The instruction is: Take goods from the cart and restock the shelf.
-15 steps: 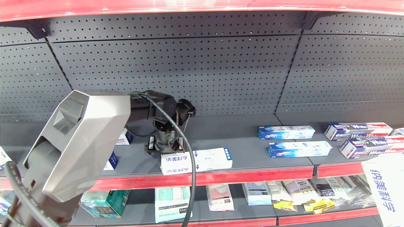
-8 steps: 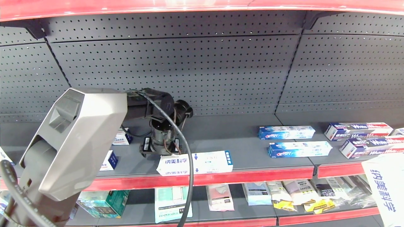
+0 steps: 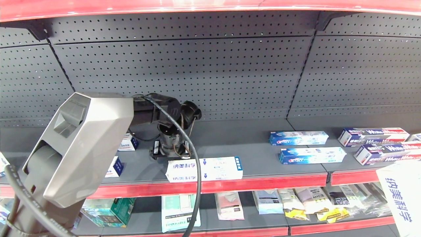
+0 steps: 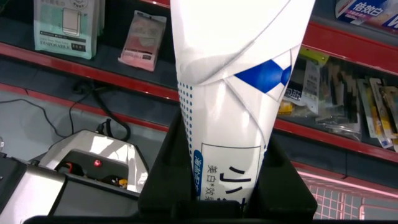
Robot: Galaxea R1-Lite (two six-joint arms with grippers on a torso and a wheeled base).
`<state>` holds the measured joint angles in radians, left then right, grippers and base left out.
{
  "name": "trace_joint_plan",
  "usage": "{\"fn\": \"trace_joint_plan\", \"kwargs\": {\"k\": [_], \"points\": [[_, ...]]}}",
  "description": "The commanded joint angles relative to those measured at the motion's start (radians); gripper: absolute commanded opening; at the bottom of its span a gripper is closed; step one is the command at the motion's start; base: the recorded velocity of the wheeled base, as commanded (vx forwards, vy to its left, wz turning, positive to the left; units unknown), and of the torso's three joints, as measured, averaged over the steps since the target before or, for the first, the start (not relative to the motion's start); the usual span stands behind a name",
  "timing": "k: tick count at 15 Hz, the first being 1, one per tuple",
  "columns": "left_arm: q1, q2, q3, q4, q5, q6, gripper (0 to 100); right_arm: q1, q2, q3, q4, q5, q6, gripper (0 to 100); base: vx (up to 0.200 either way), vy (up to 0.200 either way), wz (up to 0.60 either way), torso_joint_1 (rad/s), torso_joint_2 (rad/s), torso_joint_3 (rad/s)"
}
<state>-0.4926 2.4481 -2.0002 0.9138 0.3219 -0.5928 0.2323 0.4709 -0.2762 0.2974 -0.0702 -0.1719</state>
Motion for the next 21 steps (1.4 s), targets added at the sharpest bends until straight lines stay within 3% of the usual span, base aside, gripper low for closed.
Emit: {"fn": "trace_joint_plan", "kwargs": {"k": [1,12,18,21], "points": [[0.0,-0.026,0.0,-0.006,-0.02,-0.012,100,0.001,0.002,0.002,0.0,0.0,0.0,0,0.0,0.0,0.0,0.0,0.0,0.0],[0.003,-0.058,0.0,-0.01,-0.015,-0.021,100,0.002,0.011,0.005,0.0,0.003,-0.014,0,0.0,0.0,0.0,0.0,0.0,0.0],[0.003,-0.055,0.0,-0.199,-0.015,-0.016,100,0.002,0.009,0.011,0.0,0.003,-0.024,0,0.0,0.0,0.0,0.0,0.0,0.0],[0.0,-0.057,0.0,-0.22,-0.012,-0.01,100,0.002,0.009,0.011,0.0,0.003,-0.028,0,0.0,0.0,0.0,0.0,0.0,0.0]]}}
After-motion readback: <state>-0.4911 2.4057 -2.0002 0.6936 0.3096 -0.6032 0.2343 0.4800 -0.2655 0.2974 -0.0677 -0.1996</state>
